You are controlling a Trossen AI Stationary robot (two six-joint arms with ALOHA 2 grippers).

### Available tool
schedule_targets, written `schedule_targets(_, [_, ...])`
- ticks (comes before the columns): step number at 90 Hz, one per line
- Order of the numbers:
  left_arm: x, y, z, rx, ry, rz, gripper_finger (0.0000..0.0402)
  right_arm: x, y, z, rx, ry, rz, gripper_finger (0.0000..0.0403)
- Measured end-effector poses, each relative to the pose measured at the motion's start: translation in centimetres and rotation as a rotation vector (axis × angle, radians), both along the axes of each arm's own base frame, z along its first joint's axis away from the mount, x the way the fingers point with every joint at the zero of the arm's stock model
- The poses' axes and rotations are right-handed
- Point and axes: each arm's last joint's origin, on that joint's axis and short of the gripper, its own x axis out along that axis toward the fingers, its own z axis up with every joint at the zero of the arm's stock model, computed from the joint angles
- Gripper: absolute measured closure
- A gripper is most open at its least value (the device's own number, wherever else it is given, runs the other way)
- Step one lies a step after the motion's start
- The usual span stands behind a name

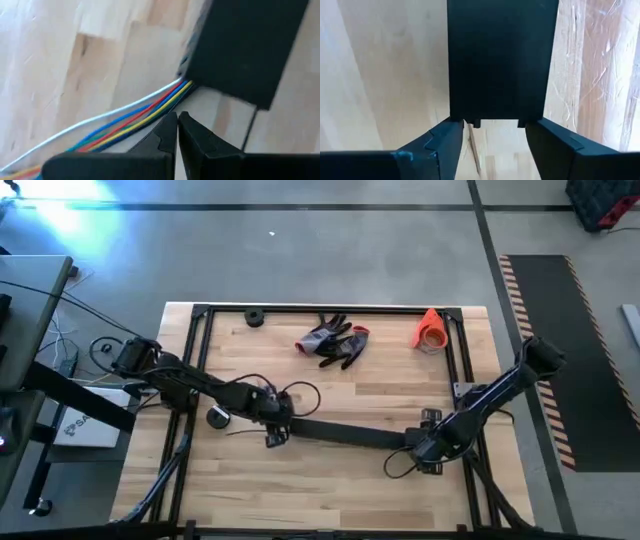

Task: Ziptie cables
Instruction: Close the black cable duct

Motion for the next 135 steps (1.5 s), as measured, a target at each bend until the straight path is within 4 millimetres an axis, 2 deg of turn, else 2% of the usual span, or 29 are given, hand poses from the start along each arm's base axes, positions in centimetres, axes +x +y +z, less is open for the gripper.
schedule_targets(11, [-0.3,0.1,0.0,0.008,0.023,0.025,0.0402,-0.5,-0.3,0.3,0.020,0.058,-0.041,0.0157])
schedule_targets(19, [-0.4,0.1,0.2,0.018,0.013,0.063,0.0402,-0.7,-0.2,0.9,0.052,0.023,-0.105,0.0132])
schedule_targets(33, [-1.0,0.0,1.5,0.048,-0.046,0.133,0.0402,-0.8,0.7,1.3,0.037,-0.113,-0.157,0.0125])
schedule_targets(43, [-1.5,-0.1,3.1,0.044,-0.126,0.169,0.0402,-0.3,1.4,1.5,0.034,-0.251,-0.189,0.0138])
schedule_targets(58, [-2.6,-0.2,5.8,0.043,-0.262,0.211,0.0402,0.1,1.7,1.6,0.030,-0.355,-0.239,0.0164])
schedule_targets(70, [-3.2,0.0,7.3,0.047,-0.348,0.234,0.0402,1.3,2.2,2.2,0.055,-0.515,-0.222,0.0189])
schedule_targets(78, [-3.2,0.0,7.9,0.049,-0.395,0.244,0.0402,2.1,2.2,1.9,0.040,-0.556,-0.213,0.0211])
schedule_targets(96, [-2.8,-0.1,7.9,0.055,-0.423,0.223,0.0402,4.3,1.6,-0.5,-0.065,-0.517,-0.180,0.0261])
schedule_targets(109, [-2.6,-0.1,8.0,0.049,-0.441,0.222,0.0402,5.9,-0.1,-1.2,-0.172,-0.524,-0.158,0.0278])
schedule_targets(122, [-2.0,-0.4,8.7,0.018,-0.523,0.199,0.0402,6.6,-2.4,-0.2,-0.239,-0.540,-0.129,0.0279])
schedule_targets(135, [-2.2,-0.1,10.4,-0.040,-0.630,0.188,0.0402,5.6,-4.0,3.3,-0.227,-0.638,-0.128,0.0280])
